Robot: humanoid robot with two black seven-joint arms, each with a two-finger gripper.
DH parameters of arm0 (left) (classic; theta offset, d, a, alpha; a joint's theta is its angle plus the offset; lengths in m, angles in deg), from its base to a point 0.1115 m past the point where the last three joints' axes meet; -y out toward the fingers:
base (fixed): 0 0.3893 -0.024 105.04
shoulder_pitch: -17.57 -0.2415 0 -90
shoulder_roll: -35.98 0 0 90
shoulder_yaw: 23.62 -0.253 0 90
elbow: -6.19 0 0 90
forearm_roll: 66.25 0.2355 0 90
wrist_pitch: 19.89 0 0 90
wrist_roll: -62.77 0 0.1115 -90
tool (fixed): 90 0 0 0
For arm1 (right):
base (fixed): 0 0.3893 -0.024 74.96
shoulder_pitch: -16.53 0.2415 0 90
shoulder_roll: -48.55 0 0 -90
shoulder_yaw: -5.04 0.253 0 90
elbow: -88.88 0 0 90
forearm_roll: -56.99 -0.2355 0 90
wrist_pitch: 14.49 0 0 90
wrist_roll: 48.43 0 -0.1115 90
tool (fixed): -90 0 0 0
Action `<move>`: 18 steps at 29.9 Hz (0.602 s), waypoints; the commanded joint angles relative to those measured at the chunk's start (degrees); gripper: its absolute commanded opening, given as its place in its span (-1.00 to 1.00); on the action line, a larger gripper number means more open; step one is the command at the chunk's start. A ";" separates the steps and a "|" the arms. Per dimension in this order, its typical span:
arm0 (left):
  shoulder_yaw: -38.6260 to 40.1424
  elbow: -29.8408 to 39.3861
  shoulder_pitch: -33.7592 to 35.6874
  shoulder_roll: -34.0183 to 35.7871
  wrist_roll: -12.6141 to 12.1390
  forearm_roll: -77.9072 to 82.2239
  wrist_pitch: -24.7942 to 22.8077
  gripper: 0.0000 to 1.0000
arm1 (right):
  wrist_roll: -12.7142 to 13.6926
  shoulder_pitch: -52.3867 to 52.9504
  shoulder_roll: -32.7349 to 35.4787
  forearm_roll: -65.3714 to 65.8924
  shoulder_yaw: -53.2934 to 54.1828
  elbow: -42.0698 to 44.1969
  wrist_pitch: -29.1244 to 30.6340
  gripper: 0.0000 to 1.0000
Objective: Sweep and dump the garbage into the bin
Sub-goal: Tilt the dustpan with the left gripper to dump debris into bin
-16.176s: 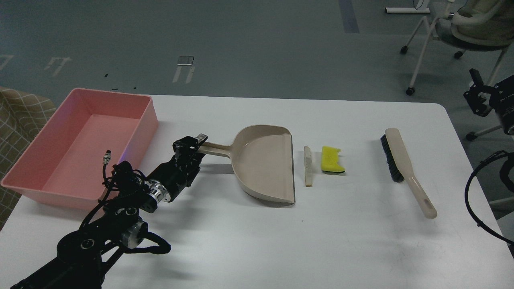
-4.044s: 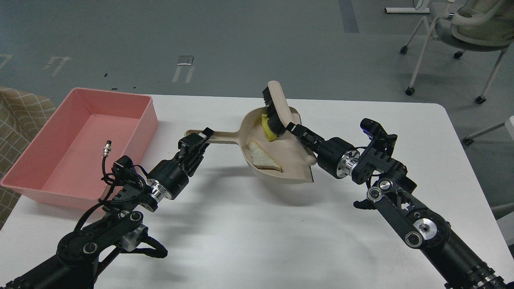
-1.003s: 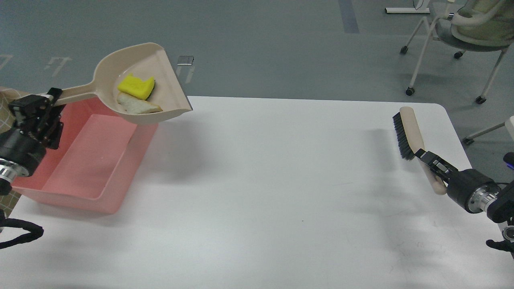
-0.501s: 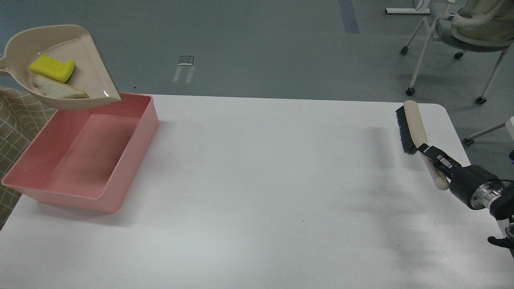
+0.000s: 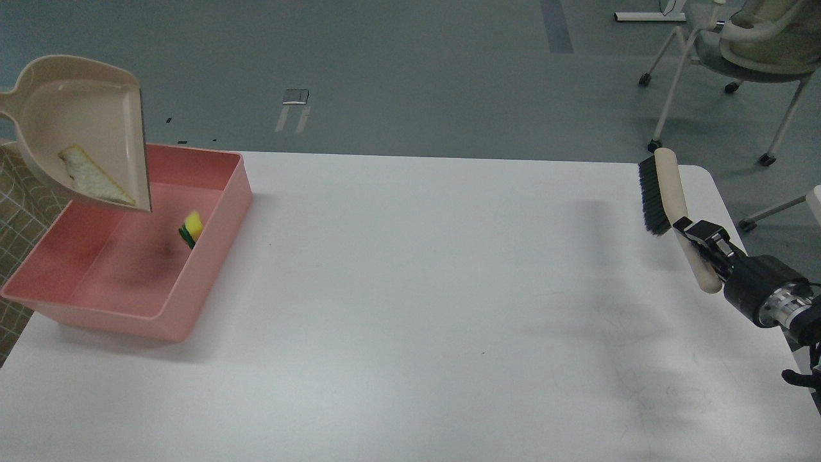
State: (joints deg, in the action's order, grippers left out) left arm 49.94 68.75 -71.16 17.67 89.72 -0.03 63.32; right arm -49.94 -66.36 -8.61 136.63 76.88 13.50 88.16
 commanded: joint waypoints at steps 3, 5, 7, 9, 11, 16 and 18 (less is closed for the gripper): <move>0.10 4.94 2.94 1.52 1.04 9.97 0.64 -1.00 | 0.01 0.01 -0.22 -0.01 0.06 -0.56 -0.09 -0.62; 0.01 5.90 3.73 3.62 1.04 10.50 0.81 -1.00 | 0.01 0.01 -0.14 -0.01 0.06 -0.73 -0.09 -0.62; 0.01 7.74 3.91 5.55 1.04 10.51 0.90 -1.00 | 0.01 -0.17 -0.05 -0.01 0.06 -1.08 -0.09 -0.62; 0.01 9.68 3.74 7.76 1.04 10.51 0.90 -1.00 | 0.01 -0.61 0.04 -0.01 0.14 -1.17 -0.09 -0.62; -0.17 10.91 3.13 9.42 1.04 11.29 0.90 -1.00 | -0.07 -0.78 0.13 -0.01 0.32 -1.26 -0.09 -0.62; -0.78 11.01 2.95 8.82 1.04 15.24 0.90 -1.00 | 0.01 -1.05 0.30 -0.01 0.58 -2.05 -0.09 -0.62; -1.57 10.40 2.95 8.03 1.04 17.62 1.78 -1.00 | -0.07 -1.66 0.30 -0.01 1.20 -2.49 -0.09 -0.62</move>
State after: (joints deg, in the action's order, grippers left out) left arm 49.11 79.76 -68.15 26.59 90.79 14.98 64.36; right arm -49.98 -67.41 -8.33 136.62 77.49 11.55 88.07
